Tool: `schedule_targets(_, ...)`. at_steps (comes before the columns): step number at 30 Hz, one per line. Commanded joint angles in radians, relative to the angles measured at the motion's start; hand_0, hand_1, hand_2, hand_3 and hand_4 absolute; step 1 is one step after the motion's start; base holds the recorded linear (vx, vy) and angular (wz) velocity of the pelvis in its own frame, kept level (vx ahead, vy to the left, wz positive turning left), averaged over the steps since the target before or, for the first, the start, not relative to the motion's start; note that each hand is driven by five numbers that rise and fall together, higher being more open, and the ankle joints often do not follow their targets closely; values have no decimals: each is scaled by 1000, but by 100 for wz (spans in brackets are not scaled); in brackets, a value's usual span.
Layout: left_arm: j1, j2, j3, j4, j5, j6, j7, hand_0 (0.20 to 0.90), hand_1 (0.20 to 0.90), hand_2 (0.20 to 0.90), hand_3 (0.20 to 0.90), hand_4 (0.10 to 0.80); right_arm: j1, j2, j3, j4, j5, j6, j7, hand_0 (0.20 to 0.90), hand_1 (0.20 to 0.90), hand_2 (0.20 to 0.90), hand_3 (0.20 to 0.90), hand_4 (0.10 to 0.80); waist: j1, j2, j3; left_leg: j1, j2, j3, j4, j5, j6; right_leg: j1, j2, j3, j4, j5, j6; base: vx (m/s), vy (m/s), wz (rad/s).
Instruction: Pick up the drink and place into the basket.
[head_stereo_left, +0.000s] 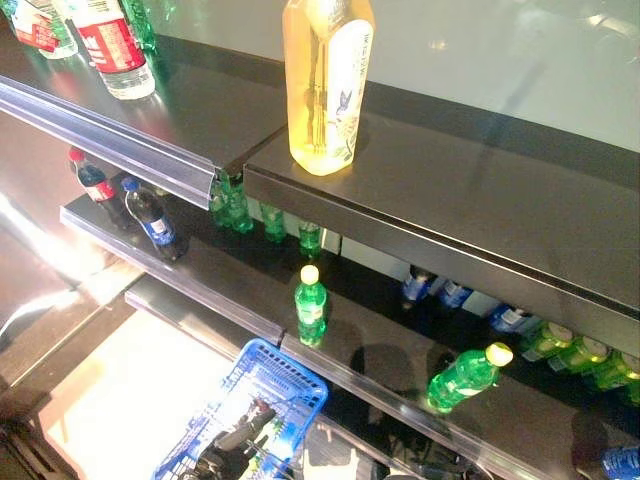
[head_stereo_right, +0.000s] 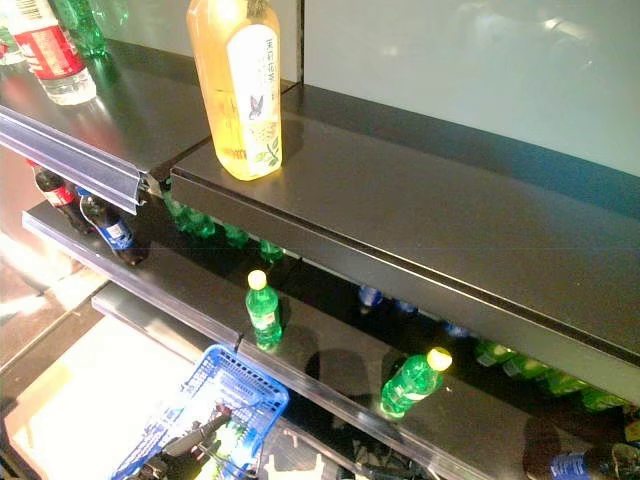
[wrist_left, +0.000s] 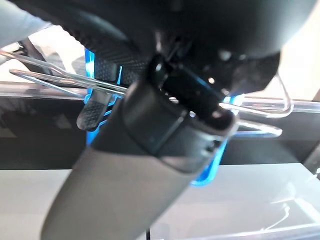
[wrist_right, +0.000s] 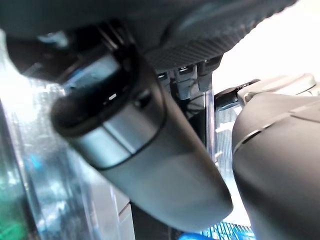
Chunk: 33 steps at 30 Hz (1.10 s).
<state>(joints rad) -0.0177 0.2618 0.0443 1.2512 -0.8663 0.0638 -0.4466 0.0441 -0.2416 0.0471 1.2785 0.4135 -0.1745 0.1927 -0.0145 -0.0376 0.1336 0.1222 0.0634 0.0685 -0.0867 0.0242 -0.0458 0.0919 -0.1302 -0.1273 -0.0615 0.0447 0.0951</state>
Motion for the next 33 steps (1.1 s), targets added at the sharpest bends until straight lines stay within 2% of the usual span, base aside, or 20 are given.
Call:
schedule_targets(1,-44,35,-20,-67,-2,-34,-112,300,300,300,200,100,-80,-75,-35,-50,-3,-90,2,900,900,900,900,800,-1,12,-31,-20,33,44,88,-42,-13,14,-53,-11,101,-49,57,-57,-5,3)
schedule_targets(7,-38,27,-21,-77,0,-40,-128,300,300,300,200,100,-79,-85,-46,-37,-3,-88,-14,900,900,900,900,800,-4,23,-38,-12,25,37,82,-48,-12,26,-55,-8,107,-64,56,-32,58,0)
schedule_targets(13,-58,25,-32,-63,9,-34,-136,300,300,300,200,100,-88,-99,-43,-52,26,-80,-44,900,900,900,900,800,-22,6,-17,-42,-7,46,183,-102,12,-13,-65,25,179,-77,54,-43,242,-3)
schedule_targets(14,-63,32,-29,-52,6,-30,-130,300,300,300,200,100,-78,-103,-57,-53,11,-91,-23,900,900,900,900,800,-29,-16,-13,-43,-26,74,176,-106,19,-31,-80,25,134,-15,81,-141,213,-29)
schedule_targets(15,-67,38,-24,-53,18,-32,-124,300,300,300,200,100,-70,-100,-63,-58,8,-97,-13,900,900,900,900,800,-32,-31,-10,-38,-27,106,156,-102,17,-61,-94,2,101,51,103,-204,228,-50)
schedule_targets(16,-69,43,-23,-56,28,-35,-123,300,300,300,200,100,-68,-98,-66,-62,13,-96,-12,900,900,900,900,800,-31,-39,-8,-30,-29,129,142,-103,13,-86,-106,-30,77,99,117,-212,38,-77)
schedule_targets(17,-68,50,-18,-68,30,-36,-114,300,300,300,200,100,-70,-95,-68,-65,6,-92,-1,900,900,900,900,800,-25,-48,2,-14,-27,165,123,-107,4,-142,-131,-96,76,184,140,-237,13,-109)
schedule_targets(18,-70,58,-9,-86,35,-28,-102,300,300,300,200,100,-79,-92,-68,-64,3,-84,-2,900,900,900,900,800,-18,-49,11,-3,-13,196,103,-102,2,-170,-141,-127,93,192,142,-285,11,-130)
schedule_targets(20,-77,71,-8,-92,38,-21,-100,300,300,300,200,100,-85,-86,-71,-56,15,-86,-10,900,900,900,900,800,-13,-43,14,-9,-2,210,90,-88,17,-181,-154,-108,156,183,131,-286,34,-95)
schedule_targets(21,-78,76,-7,-82,43,-24,-111,300,300,300,200,100,-81,-82,-75,-55,26,-96,-20,900,900,900,900,800,-12,-31,11,-22,6,214,86,-70,28,-161,-159,-87,213,167,116,-284,25,-21)
schedule_targets(24,-72,71,-6,-58,41,-42,-121,300,300,300,200,100,-72,-79,-80,-46,19,-120,-17,900,900,900,900,800,-5,-11,-21,-58,18,224,77,-45,41,-105,-173,-51,318,140,96,-251,-2,16)
schedule_targets(26,-71,65,-7,-51,32,-49,-114,300,300,300,200,100,-76,-80,-77,-39,15,-126,-12,900,900,900,900,800,-2,-8,-36,-70,24,211,77,-43,42,-90,-166,-28,336,119,87,-152,-83,-7)
schedule_targets(27,-76,64,-13,-49,28,-52,-110,300,300,300,200,100,-85,-77,-72,-34,18,-128,-14,900,900,900,900,800,2,-10,-45,-84,25,202,79,-35,41,-68,-154,-20,311,102,86,-211,-175,-37)
schedule_targets(28,-81,61,-14,-48,23,-55,-104,300,300,300,200,100,-94,-75,-67,-34,20,-127,-13,900,900,900,900,800,12,-17,-53,-96,27,198,82,-28,35,-28,-146,-36,264,69,83,-176,-219,-68)
schedule_targets(30,-87,61,-12,-53,19,-57,-92,300,300,300,200,100,-106,-61,-57,-34,8,-122,-20,900,900,900,900,800,25,-35,-59,-118,25,205,96,-22,27,17,-128,-59,180,42,99,-149,-251,-99)
schedule_targets(33,-87,70,-3,-80,4,-38,-82,300,300,300,200,100,-108,-62,-40,-54,3,-107,-21,900,900,900,900,800,32,-37,-60,-126,48,202,92,1,7,35,-115,-62,144,12,98,-128,-206,-76)
